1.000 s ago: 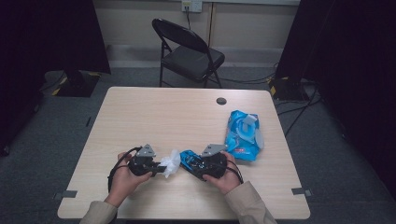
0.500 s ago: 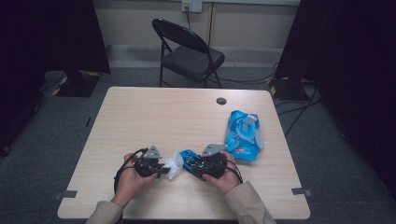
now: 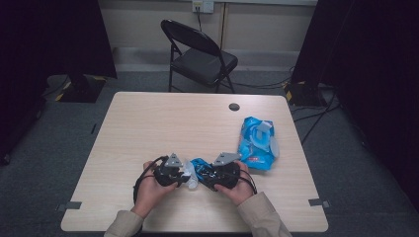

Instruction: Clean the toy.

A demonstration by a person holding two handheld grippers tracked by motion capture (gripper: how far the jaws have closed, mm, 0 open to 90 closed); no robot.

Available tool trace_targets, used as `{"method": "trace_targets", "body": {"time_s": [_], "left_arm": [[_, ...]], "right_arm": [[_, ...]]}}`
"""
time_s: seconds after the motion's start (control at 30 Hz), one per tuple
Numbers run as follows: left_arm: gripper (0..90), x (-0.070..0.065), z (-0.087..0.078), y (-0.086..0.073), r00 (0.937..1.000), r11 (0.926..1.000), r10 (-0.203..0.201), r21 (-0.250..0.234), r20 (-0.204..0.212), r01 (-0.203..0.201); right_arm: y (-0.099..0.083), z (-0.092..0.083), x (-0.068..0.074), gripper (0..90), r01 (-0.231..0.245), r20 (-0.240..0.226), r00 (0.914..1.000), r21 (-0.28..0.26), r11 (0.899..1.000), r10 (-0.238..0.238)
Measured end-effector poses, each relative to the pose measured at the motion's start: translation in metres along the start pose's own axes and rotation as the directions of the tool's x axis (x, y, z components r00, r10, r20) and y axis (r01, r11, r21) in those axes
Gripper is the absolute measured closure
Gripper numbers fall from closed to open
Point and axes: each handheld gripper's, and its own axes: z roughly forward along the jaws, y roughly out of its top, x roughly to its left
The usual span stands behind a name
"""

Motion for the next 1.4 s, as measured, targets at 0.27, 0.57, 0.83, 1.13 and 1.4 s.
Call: {"method": "trace_targets", "body": {"time_s": [0.27,0.57,0.83,1.13,1.4], "left_arm": [[81.4,-0.006,0.002,0.002,0.9999,0.9999,-0.016,0.001,-0.007,0.016],[81.6,-0.014,0.004,0.003,0.9999,0.9999,-0.015,-0.004,0.001,0.015],[81.8,-0.032,0.013,0.009,0.9988,0.9999,0.011,-0.01,0.049,-0.01],[81.9,-0.041,0.016,0.009,0.9973,0.9998,0.009,-0.016,0.073,-0.008],[82.0,-0.054,0.022,0.012,0.9926,0.9994,0.024,-0.026,0.119,-0.021]], "right_arm": [[0.001,0.0,0.0,44.6,0.002,0.003,1.0,0.005,1.0,-0.002],[0.0,0.0,0.001,44.7,-0.001,0.005,1.0,0.003,1.0,0.001],[0.0,0.0,0.001,44.7,-0.002,0.006,1.0,-0.001,1.0,0.002],[0.0,0.0,0.001,44.6,-0.004,0.009,1.0,-0.003,1.0,0.004],[0.0,0.0,0.001,44.7,-0.006,0.009,0.9999,-0.004,1.0,0.006]]}}
